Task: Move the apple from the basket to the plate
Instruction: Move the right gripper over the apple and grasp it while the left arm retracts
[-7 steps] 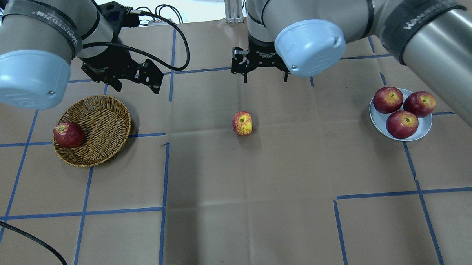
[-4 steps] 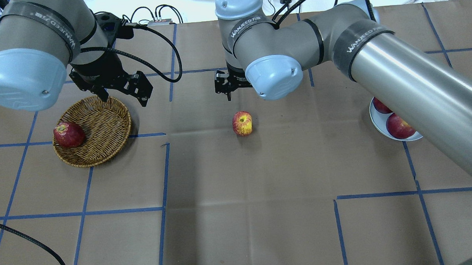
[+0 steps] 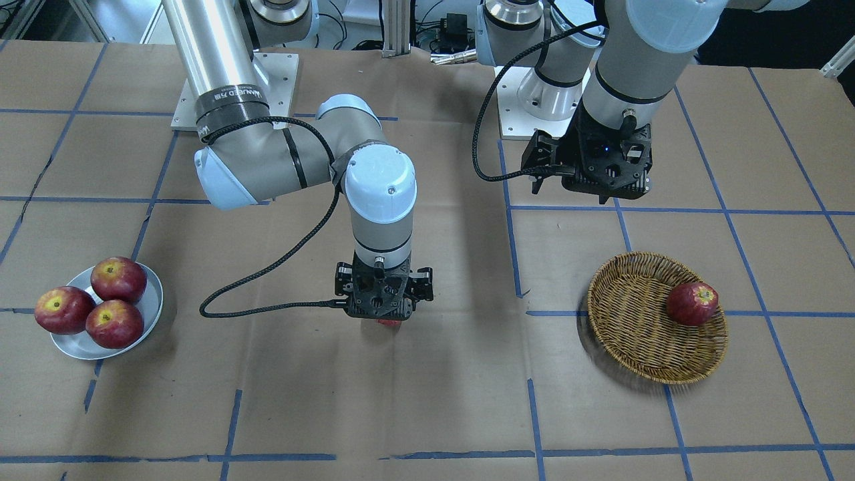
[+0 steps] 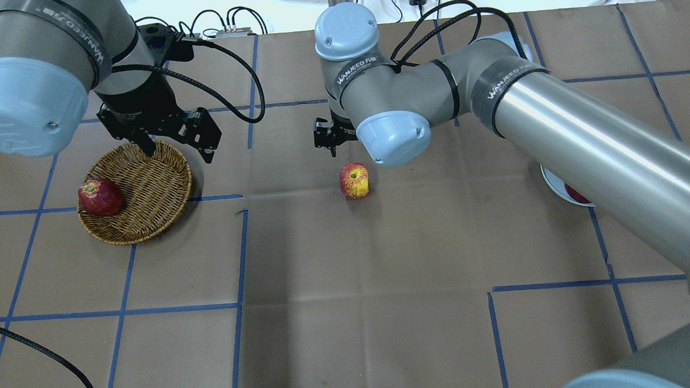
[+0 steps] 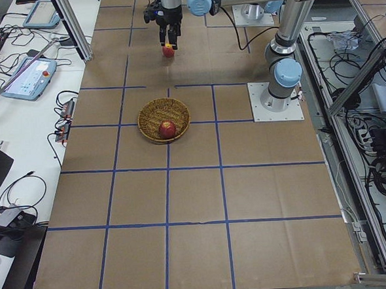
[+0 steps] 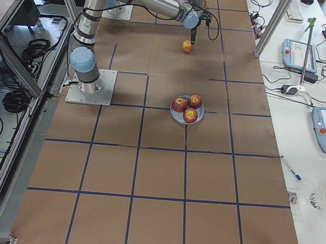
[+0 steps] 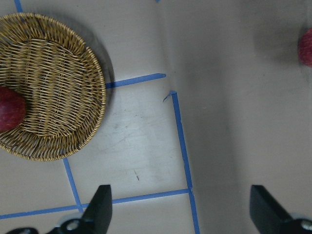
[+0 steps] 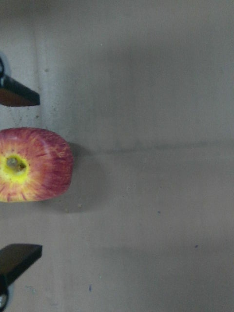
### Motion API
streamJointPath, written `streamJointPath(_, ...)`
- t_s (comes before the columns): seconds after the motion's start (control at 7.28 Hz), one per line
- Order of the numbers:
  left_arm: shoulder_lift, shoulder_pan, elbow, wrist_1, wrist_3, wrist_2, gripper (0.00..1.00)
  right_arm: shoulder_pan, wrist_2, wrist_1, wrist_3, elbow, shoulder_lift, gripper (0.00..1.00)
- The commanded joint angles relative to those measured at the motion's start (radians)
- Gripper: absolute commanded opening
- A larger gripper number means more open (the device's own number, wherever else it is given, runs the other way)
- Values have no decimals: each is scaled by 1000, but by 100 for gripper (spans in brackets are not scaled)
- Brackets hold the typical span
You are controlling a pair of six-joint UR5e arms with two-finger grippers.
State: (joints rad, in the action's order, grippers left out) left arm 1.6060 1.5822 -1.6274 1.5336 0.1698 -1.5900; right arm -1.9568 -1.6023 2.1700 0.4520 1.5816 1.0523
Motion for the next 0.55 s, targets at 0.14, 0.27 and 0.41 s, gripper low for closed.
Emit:
streamJointPath(0.14, -5, 1, 1, 0, 0, 30, 99, -19, 1, 45, -4, 14, -64, 100)
streamJointPath(0.27, -3, -2, 1, 0, 2, 30, 99, -19, 4, 45, -4, 15, -64, 99)
streamJointPath(0.41, 5, -4, 3, -1, 0, 31, 99, -19, 1, 39, 1, 21, -63, 82)
